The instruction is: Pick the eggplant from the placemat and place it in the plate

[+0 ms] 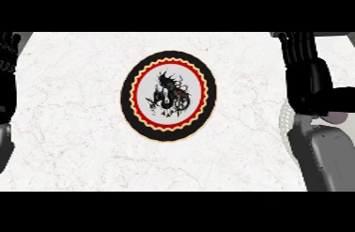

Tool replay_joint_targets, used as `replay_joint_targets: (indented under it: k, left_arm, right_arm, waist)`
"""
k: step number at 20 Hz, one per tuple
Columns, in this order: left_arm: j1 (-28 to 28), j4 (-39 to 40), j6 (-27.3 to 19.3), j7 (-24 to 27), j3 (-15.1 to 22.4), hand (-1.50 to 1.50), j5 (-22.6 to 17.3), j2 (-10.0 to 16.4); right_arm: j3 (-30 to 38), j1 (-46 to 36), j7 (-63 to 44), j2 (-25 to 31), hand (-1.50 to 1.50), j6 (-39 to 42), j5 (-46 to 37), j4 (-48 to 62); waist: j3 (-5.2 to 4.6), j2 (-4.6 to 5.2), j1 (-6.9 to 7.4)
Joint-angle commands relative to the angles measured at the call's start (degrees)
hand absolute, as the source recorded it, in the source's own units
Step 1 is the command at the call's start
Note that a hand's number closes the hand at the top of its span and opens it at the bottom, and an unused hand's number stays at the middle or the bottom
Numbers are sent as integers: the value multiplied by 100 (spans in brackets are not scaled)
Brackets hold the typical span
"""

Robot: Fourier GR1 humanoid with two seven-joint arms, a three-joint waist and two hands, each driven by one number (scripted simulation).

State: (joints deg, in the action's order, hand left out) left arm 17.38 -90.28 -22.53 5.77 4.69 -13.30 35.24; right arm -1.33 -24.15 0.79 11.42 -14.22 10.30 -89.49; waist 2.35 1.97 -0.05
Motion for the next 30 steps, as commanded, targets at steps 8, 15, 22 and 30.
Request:
replay_joint_targets:
  k: [8, 15, 22, 30]
  left_arm:
    - [-727, 498, 763, -338, 1016, 0, -356, -679]
    - [-1565, 1156, 1461, 422, 661, 0, -683, -744]
    - [-1397, 1230, 1357, 263, 712, 0, -347, -964]
    - [-1326, 1338, 1322, 370, 849, 0, -170, -1204]
  right_arm:
    - [-1992, 101, -1873, 1914, 150, 1999, -1593, 1849]
    - [-1366, -170, -1356, 1905, -150, 2906, -1060, 3085]
    - [-1153, -986, -1684, 2532, -150, 3272, -1631, 2964]
    - [-1999, -1888, -2267, 3128, -150, 5001, -2408, 3605]
  waist:
    - [-359, 163, 493]
    - [-236, -180, 90]
    - [-235, -199, 52]
    - [-237, -178, 165]
